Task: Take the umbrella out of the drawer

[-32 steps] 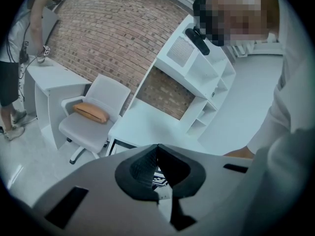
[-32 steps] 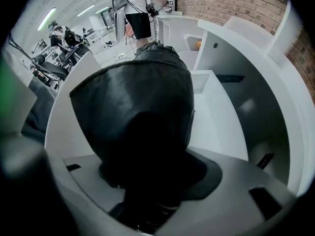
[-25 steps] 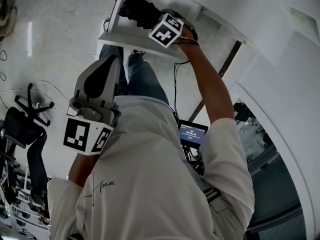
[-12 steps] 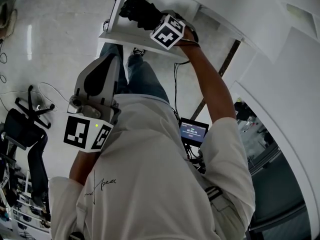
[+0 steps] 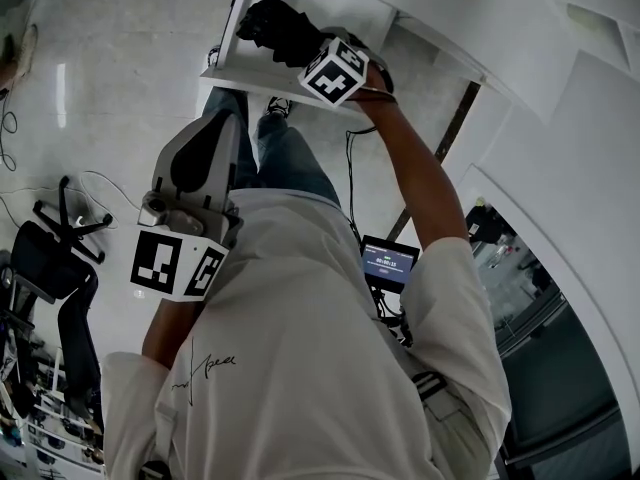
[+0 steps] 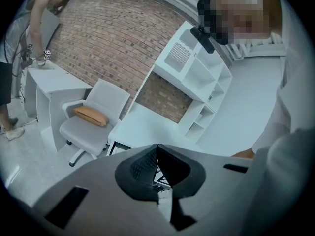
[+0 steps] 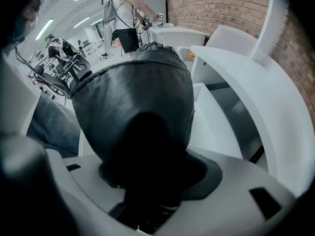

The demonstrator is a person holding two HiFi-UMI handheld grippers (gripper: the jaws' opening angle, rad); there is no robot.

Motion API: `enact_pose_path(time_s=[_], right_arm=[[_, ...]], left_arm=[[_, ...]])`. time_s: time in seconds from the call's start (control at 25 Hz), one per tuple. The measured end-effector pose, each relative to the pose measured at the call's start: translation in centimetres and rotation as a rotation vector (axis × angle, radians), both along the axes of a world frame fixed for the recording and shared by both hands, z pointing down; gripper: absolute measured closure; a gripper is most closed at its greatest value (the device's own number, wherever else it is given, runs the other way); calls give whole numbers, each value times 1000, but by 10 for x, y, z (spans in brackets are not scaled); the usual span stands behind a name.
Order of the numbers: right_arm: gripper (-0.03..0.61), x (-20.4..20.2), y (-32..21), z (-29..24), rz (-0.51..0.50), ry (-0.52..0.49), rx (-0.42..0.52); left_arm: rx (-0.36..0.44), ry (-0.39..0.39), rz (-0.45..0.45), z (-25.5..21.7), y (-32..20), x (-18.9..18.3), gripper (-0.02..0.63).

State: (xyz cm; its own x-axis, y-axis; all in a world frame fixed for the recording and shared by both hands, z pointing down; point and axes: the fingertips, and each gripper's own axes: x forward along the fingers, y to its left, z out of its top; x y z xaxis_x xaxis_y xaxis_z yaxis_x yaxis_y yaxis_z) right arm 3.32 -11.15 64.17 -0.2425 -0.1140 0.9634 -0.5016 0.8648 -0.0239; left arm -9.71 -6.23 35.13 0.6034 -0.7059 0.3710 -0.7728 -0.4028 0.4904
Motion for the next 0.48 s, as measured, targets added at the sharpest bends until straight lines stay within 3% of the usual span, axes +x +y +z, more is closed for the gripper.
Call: enact_pose_path(time_s=[0.48], right_arm=[[342,-2,7,-14,23,-9,38]], left_arm=[[-1,6,-3,-2,5,-5,597]])
